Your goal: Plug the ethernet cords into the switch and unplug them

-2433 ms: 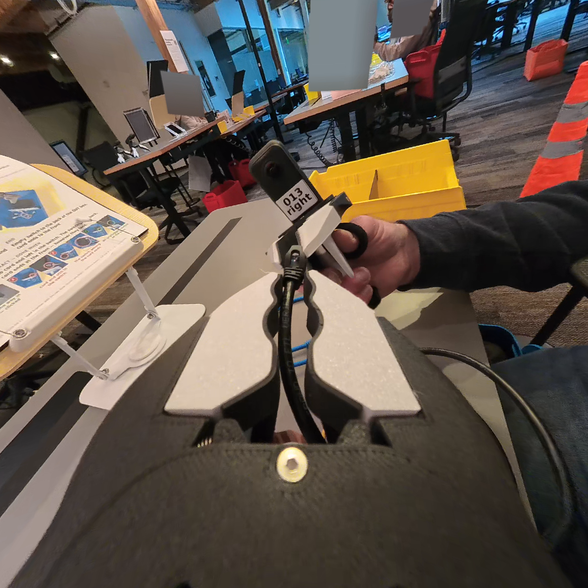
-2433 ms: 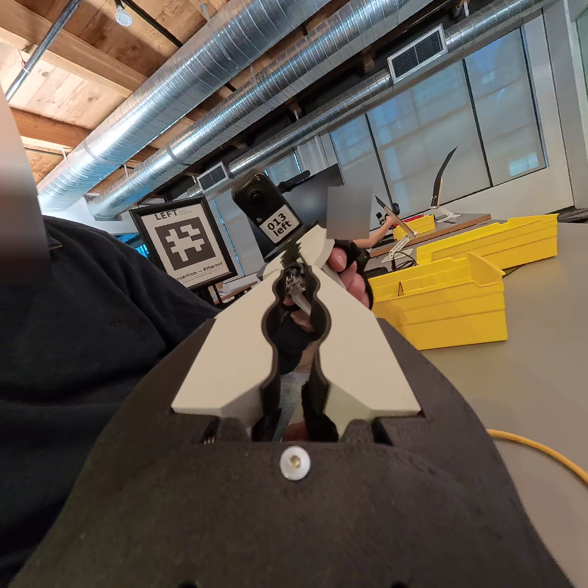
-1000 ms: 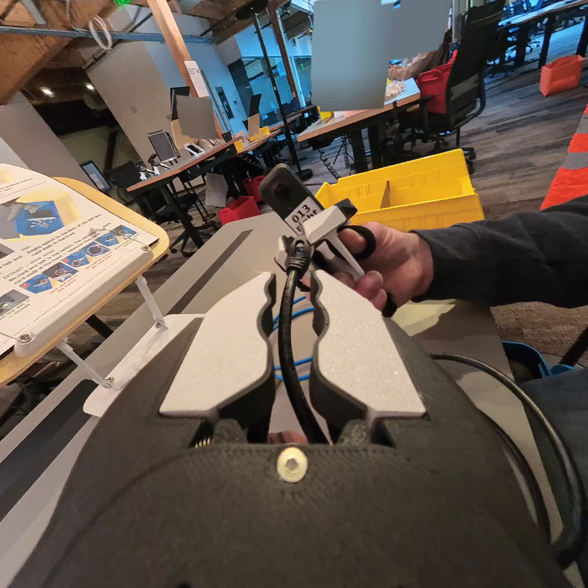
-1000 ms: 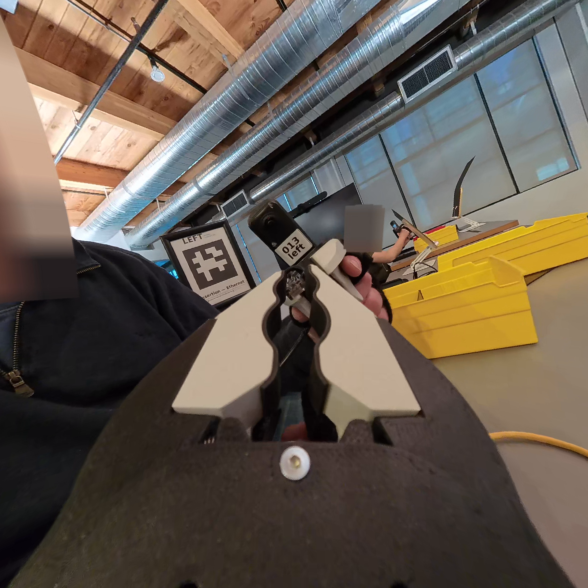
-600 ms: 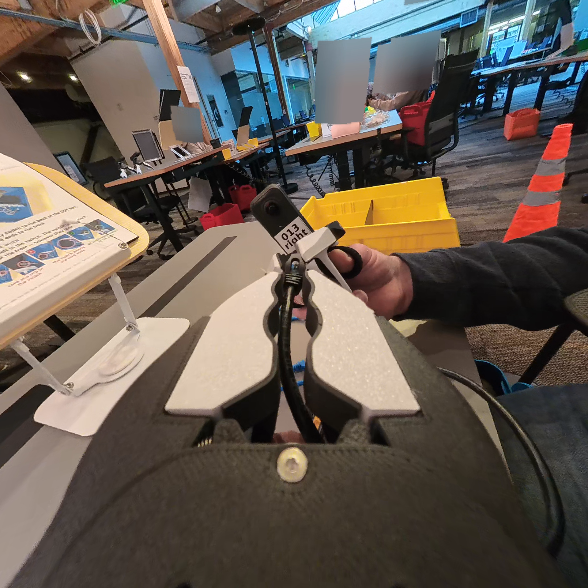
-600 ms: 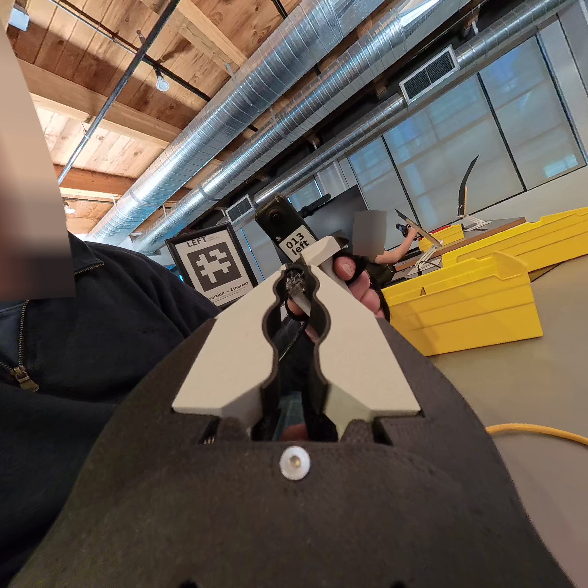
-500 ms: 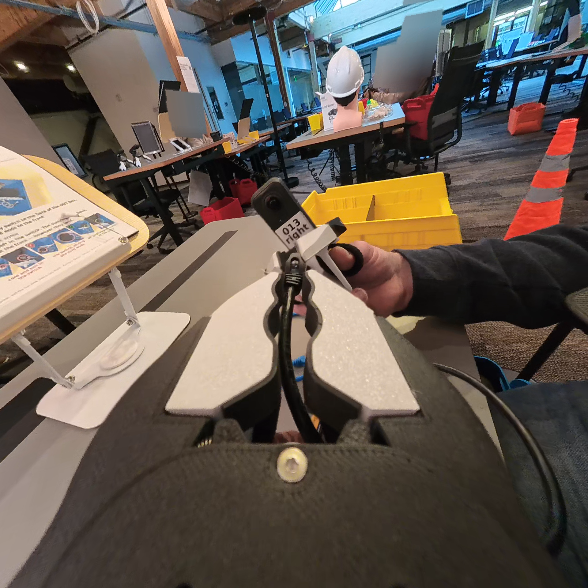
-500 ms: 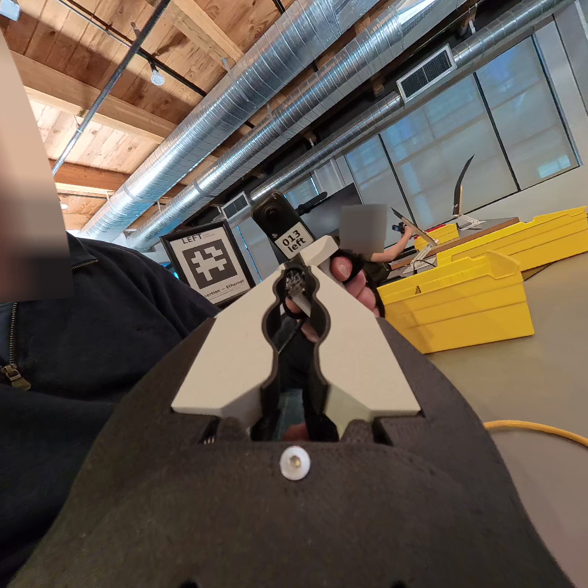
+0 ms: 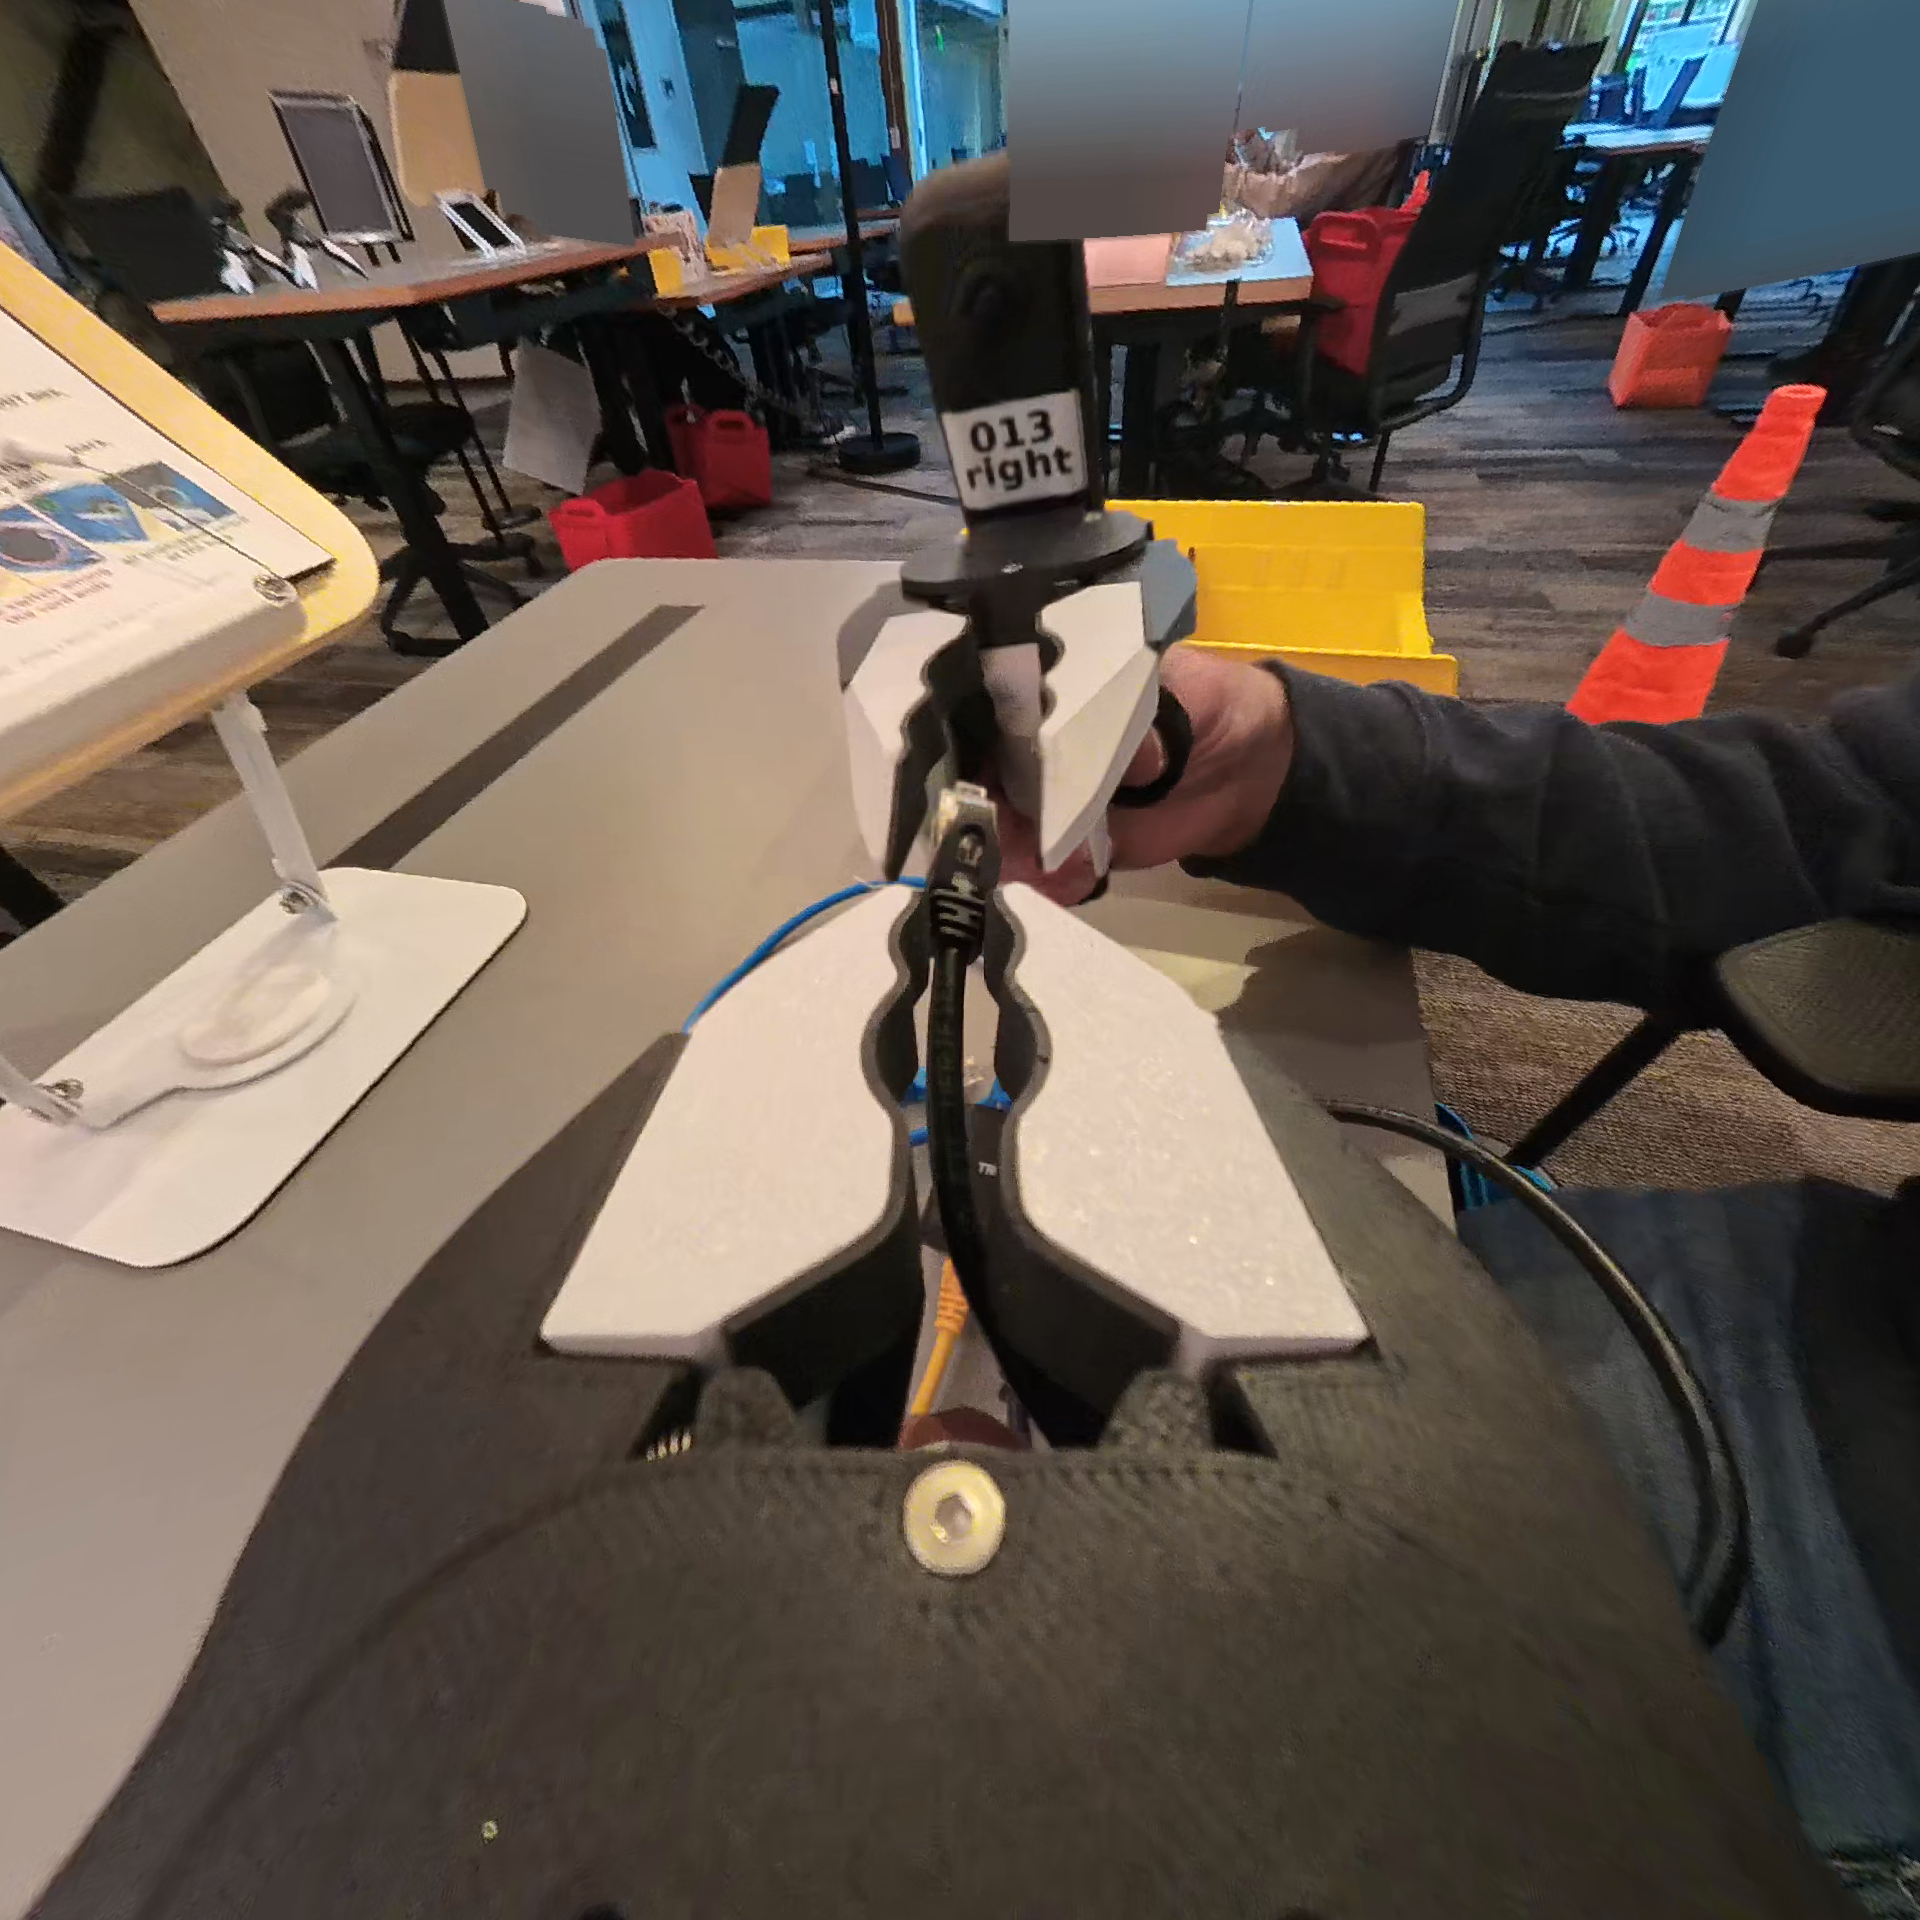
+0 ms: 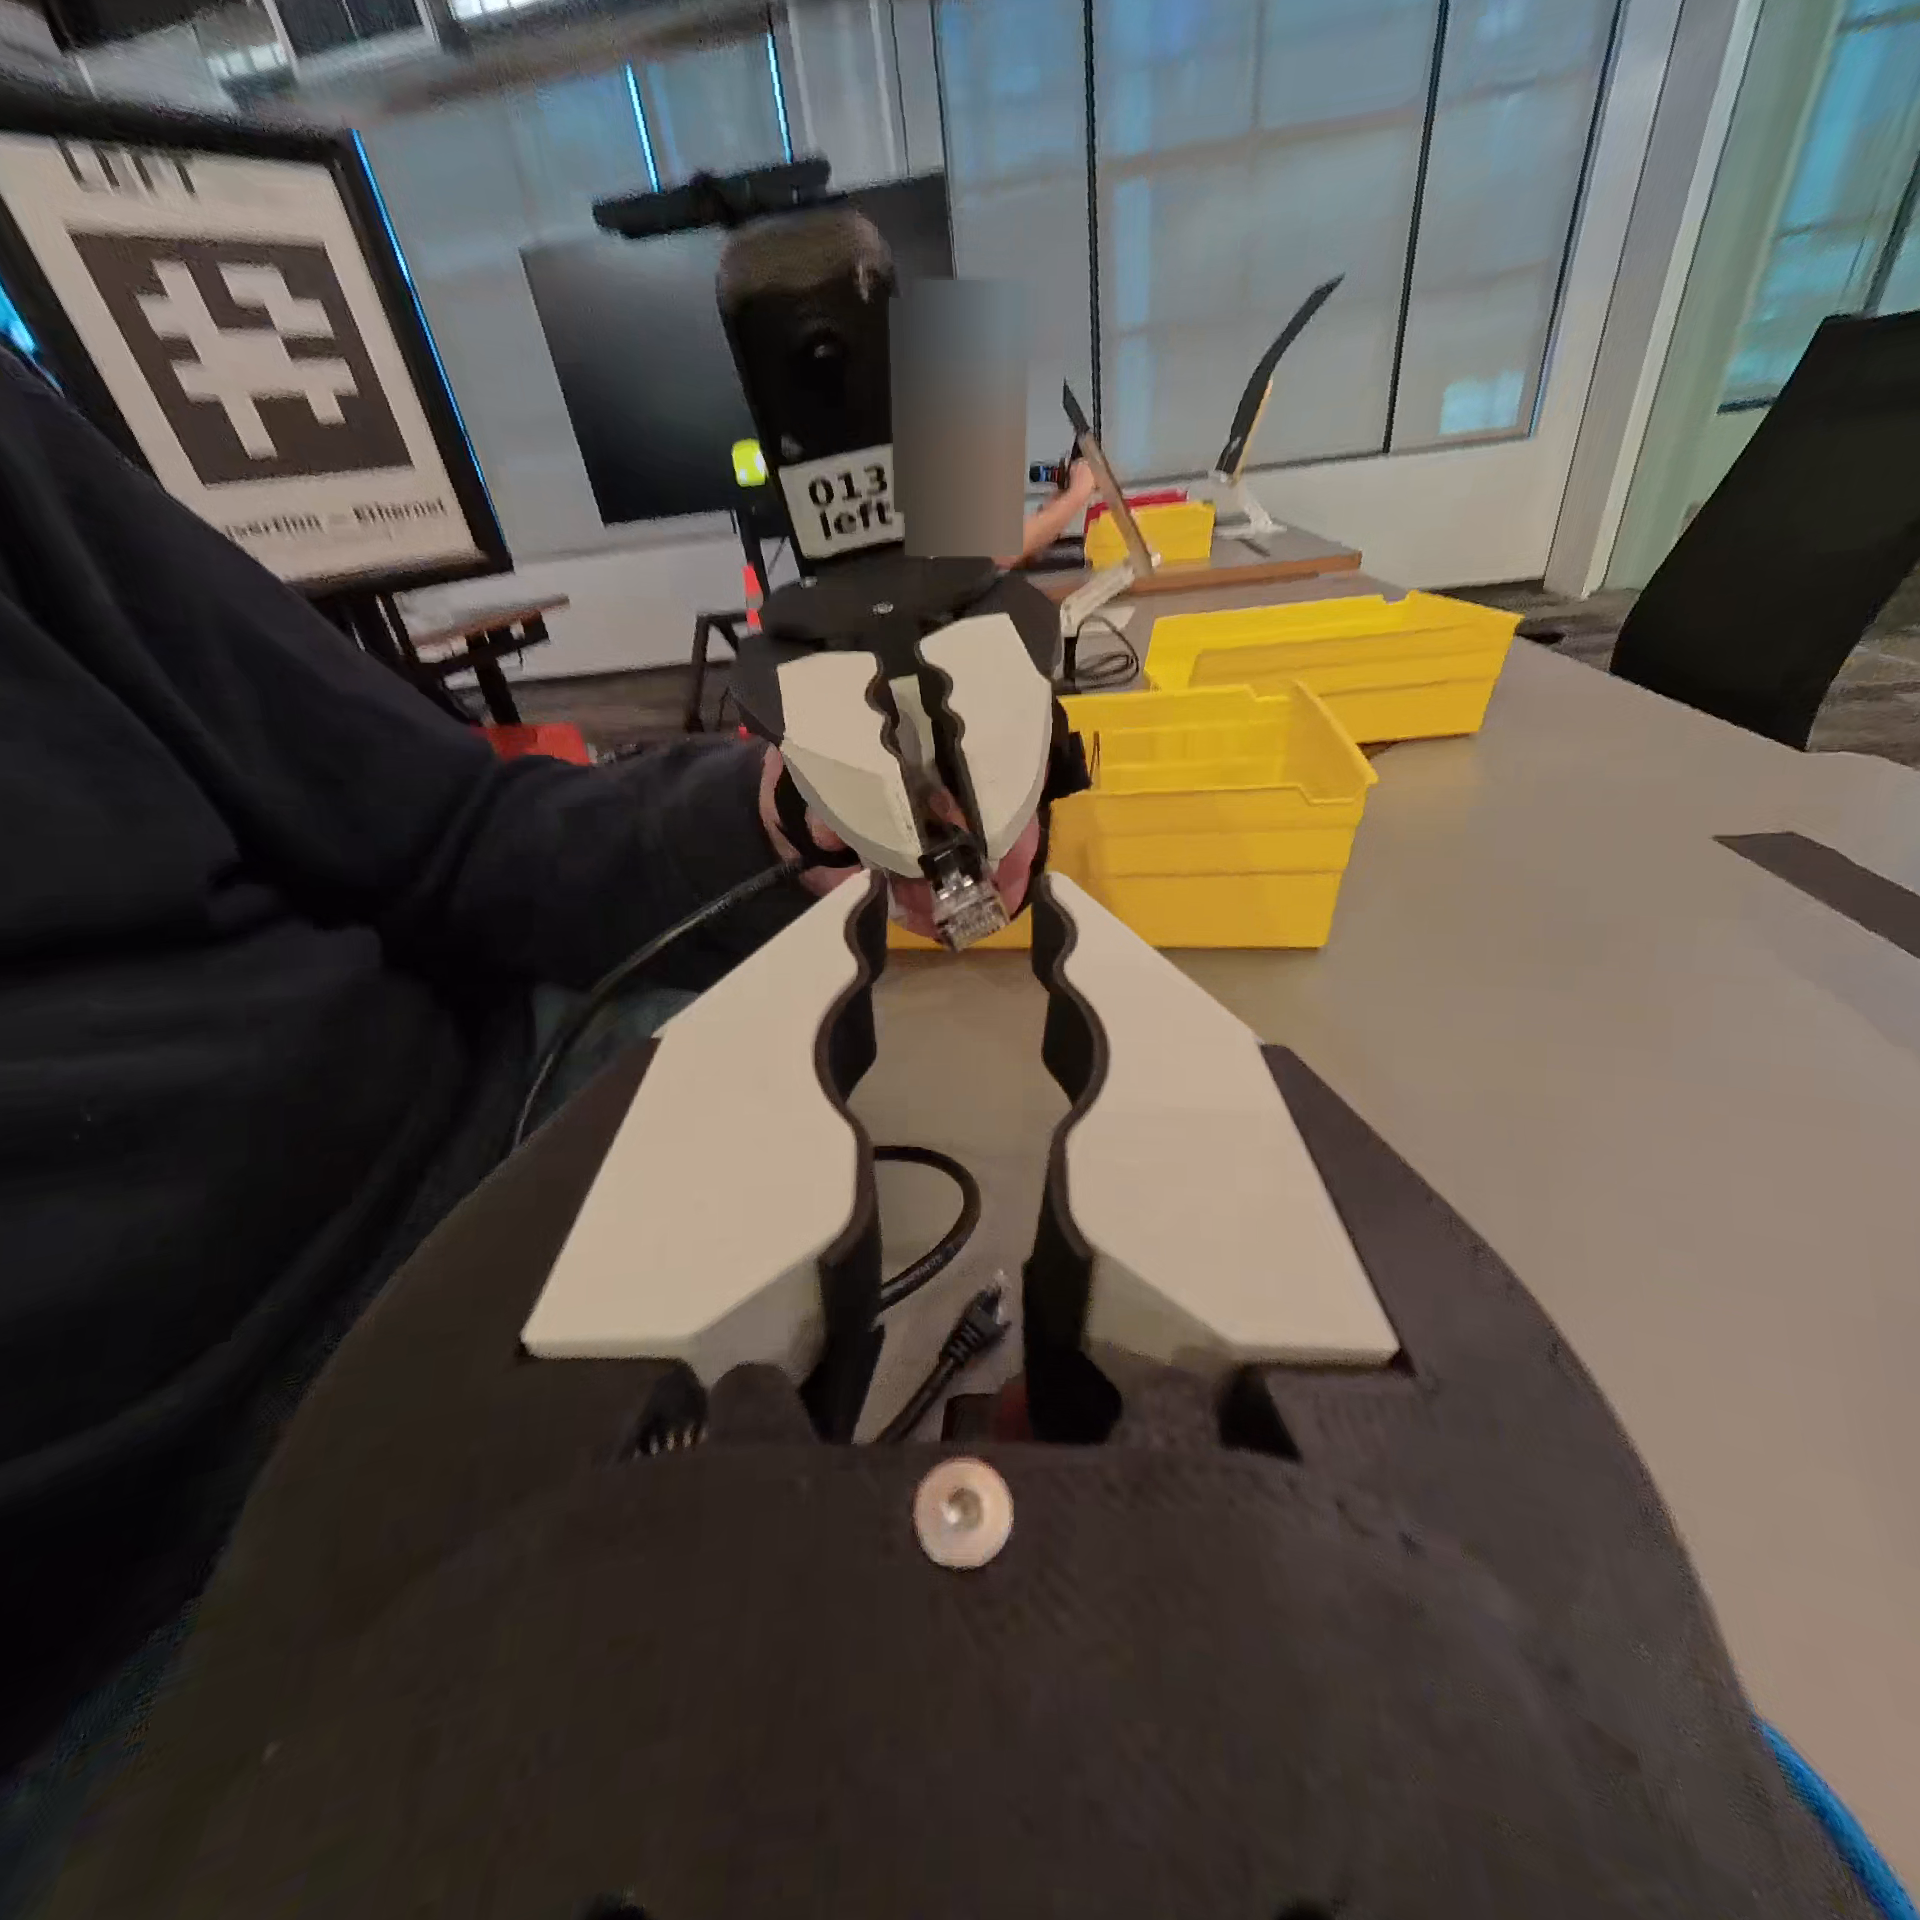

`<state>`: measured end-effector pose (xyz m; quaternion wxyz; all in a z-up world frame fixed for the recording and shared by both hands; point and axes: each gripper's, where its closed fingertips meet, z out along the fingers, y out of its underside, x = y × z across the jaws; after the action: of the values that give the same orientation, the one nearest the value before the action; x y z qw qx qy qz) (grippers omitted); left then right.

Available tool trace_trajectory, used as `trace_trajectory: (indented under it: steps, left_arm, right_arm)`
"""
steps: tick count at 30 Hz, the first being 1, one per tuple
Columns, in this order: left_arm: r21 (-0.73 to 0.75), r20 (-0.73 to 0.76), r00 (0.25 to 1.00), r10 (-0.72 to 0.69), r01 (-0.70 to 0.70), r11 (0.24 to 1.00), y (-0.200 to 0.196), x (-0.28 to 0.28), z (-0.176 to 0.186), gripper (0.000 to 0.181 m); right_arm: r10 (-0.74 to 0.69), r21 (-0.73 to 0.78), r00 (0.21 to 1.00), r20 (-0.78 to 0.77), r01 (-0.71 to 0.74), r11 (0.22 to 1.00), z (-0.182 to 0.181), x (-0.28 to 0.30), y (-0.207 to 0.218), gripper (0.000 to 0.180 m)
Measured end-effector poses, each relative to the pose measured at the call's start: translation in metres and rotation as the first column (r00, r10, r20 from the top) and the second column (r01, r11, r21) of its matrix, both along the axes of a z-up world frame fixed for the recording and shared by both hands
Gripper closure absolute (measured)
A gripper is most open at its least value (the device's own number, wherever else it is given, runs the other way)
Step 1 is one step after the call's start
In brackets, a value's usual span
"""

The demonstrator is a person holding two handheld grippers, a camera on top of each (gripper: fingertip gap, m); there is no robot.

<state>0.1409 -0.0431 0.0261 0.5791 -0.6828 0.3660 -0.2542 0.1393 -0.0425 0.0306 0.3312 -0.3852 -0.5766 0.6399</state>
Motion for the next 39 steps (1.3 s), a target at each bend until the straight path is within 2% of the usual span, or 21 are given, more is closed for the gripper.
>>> trace_trajectory:
  steps: [2, 7, 10, 12, 15, 19, 24, 39]
  left_arm:
    - [-0.015, 0.003, 1.0, -0.011, 0.011, 1.0, -0.001, 0.002, -0.001, 0.171]
    - [-0.03, 0.02, 0.999, -0.036, 0.037, 0.999, -0.003, 0.004, 0.0, 0.171]
    - [0.003, 0.065, 0.996, -0.062, 0.062, 0.998, -0.004, 0.005, 0.009, 0.167]
    - [-0.008, 0.042, 0.997, -0.064, 0.065, 0.998, -0.003, 0.005, 0.005, 0.149]
    - [0.043, 0.039, 0.998, -0.039, 0.038, 0.998, -0.001, 0.007, 0.01, 0.147]
    - [0.112, 0.054, 0.998, -0.028, 0.022, 0.993, 0.001, 0.012, 0.014, 0.158]
    - [0.187, 0.024, 1.0, 0.01, -0.015, 0.982, 0.002, 0.009, 0.015, 0.167]
    - [0.266, -0.094, 0.994, 0.053, -0.026, 0.964, 0.001, 0.009, 0.01, 0.17]
  right_arm:
    - [0.027, 0.025, 0.999, 0.035, -0.028, 0.999, -0.005, -0.003, -0.004, 0.165]
    - [0.043, 0.029, 0.999, 0.031, -0.043, 0.999, -0.006, -0.001, -0.007, 0.168]
    - [0.066, -0.091, 0.997, -0.039, -0.07, 0.993, 0.003, -0.001, -0.007, 0.168]
    - [0.076, -0.201, 0.989, -0.124, -0.1, 0.974, 0.013, 0.003, -0.004, 0.169]
    - [0.087, -0.317, 0.978, -0.192, -0.145, 0.937, 0.017, 0.005, -0.001, 0.169]
    - [0.114, -0.43, 0.959, -0.259, -0.22, 0.876, 0.02, 0.005, -0.002, 0.169]
    - [0.125, -0.466, 0.958, -0.258, -0.236, 0.853, 0.016, 0.005, -0.003, 0.169]
    - [0.167, -0.512, 0.953, -0.254, -0.279, 0.812, 0.011, 0.007, -0.005, 0.17]
